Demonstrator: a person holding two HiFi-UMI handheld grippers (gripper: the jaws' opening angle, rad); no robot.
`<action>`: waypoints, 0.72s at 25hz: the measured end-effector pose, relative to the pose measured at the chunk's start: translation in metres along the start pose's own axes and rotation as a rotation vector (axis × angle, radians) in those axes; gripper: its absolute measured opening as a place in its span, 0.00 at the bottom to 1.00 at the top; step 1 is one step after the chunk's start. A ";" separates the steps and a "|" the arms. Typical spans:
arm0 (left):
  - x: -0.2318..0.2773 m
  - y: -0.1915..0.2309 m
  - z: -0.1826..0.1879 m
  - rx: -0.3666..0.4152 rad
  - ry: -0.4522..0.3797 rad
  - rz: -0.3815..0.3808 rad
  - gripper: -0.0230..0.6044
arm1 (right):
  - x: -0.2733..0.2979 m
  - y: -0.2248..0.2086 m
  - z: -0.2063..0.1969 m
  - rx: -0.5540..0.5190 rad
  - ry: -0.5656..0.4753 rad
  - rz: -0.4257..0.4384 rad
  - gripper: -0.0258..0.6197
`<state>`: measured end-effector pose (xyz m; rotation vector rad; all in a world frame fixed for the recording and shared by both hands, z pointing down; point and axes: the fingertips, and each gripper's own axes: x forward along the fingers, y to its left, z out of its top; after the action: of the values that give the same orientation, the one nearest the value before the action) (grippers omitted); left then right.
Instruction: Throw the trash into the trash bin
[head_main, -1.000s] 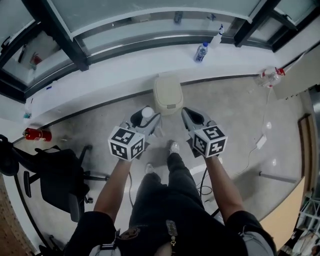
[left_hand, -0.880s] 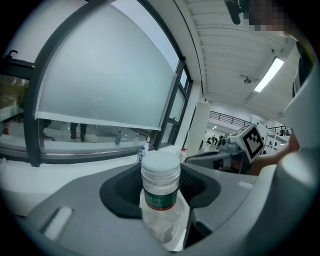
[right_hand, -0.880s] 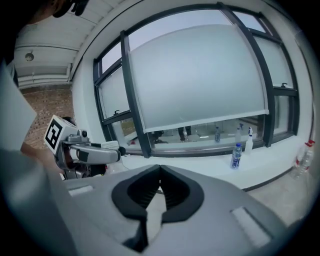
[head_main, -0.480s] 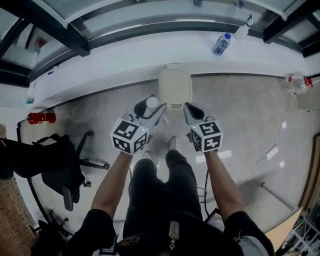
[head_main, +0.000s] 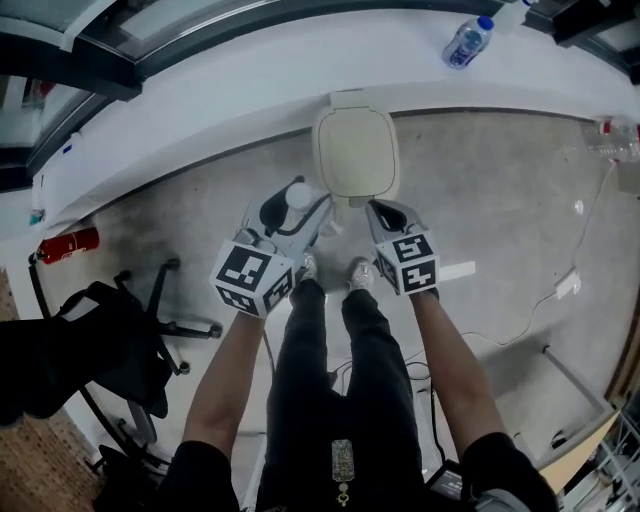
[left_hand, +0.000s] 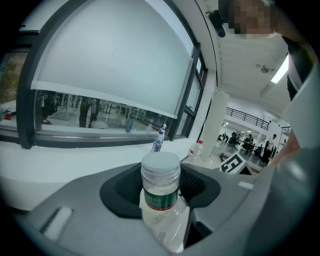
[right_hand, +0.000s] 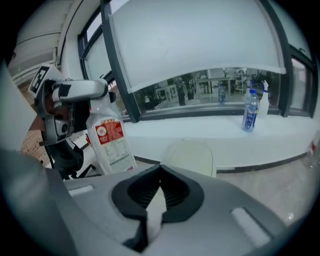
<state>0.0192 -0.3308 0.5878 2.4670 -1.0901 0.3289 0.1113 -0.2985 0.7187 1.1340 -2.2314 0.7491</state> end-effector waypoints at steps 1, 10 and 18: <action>0.004 0.003 -0.010 0.000 0.006 -0.004 0.36 | 0.011 -0.003 -0.015 0.007 0.019 -0.003 0.04; 0.026 0.024 -0.061 -0.022 0.021 -0.020 0.36 | 0.079 -0.026 -0.095 0.061 0.117 -0.035 0.04; 0.026 0.022 -0.073 -0.039 0.028 -0.031 0.36 | 0.098 -0.028 -0.117 0.023 0.195 -0.053 0.04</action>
<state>0.0162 -0.3267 0.6683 2.4345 -1.0359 0.3289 0.1079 -0.2870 0.8738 1.0785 -2.0288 0.8286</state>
